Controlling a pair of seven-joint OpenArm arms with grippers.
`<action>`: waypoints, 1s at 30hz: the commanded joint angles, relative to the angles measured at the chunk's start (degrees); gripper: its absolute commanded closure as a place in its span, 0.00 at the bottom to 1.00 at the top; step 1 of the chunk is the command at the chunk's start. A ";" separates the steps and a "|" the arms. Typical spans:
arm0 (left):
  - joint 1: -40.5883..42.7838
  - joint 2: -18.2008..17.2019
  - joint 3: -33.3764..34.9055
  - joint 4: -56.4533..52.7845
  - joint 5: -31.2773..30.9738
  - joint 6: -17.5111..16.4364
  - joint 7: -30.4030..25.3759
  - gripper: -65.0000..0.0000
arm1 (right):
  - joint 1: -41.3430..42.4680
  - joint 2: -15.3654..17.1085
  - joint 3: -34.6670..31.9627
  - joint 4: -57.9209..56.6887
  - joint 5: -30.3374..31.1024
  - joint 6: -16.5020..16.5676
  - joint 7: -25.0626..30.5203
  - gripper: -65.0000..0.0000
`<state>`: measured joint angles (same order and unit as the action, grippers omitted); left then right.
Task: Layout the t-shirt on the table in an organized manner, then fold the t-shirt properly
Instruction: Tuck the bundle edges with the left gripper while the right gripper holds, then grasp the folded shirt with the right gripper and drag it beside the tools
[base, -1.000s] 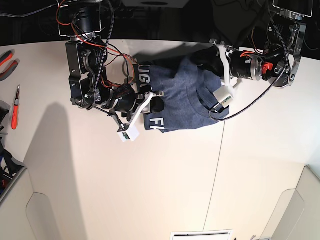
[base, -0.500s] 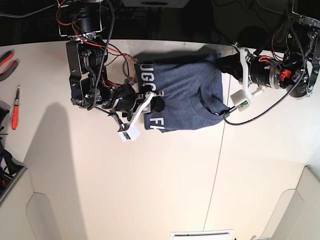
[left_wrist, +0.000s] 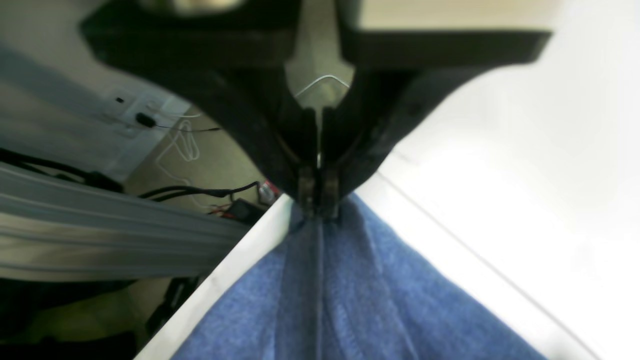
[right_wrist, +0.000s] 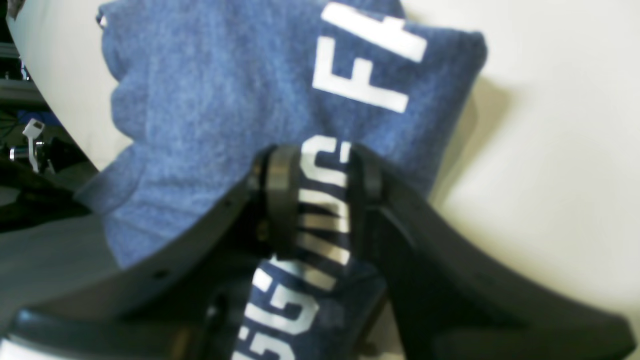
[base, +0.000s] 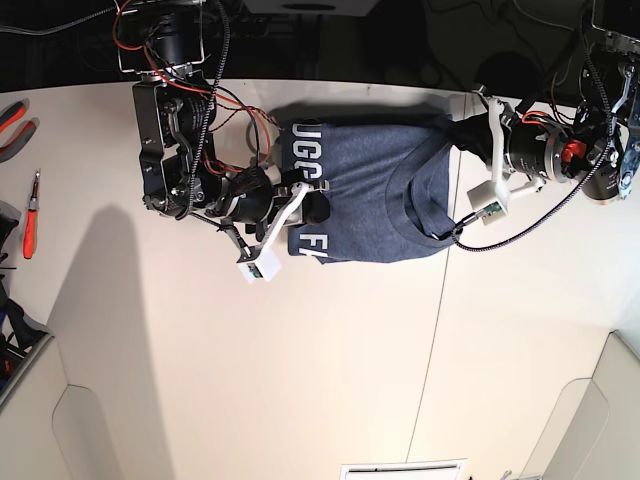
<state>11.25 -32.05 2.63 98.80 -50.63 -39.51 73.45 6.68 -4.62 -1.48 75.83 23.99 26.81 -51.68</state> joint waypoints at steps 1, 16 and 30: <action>-0.46 -0.83 -0.35 0.55 0.87 -0.49 -0.11 1.00 | 1.07 -0.13 -0.04 0.72 0.22 0.39 0.55 0.75; -0.31 -0.85 -0.35 0.57 5.11 -0.49 -1.68 0.61 | 1.07 -0.13 -0.04 0.72 0.22 0.39 0.72 0.75; -0.46 -0.83 -6.95 1.01 6.75 -0.49 -3.78 0.61 | 4.37 -0.11 -0.04 7.37 0.48 0.42 0.66 0.56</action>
<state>11.42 -32.05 -3.86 98.85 -43.22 -39.51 70.46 9.87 -4.60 -1.48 82.19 23.42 26.81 -51.90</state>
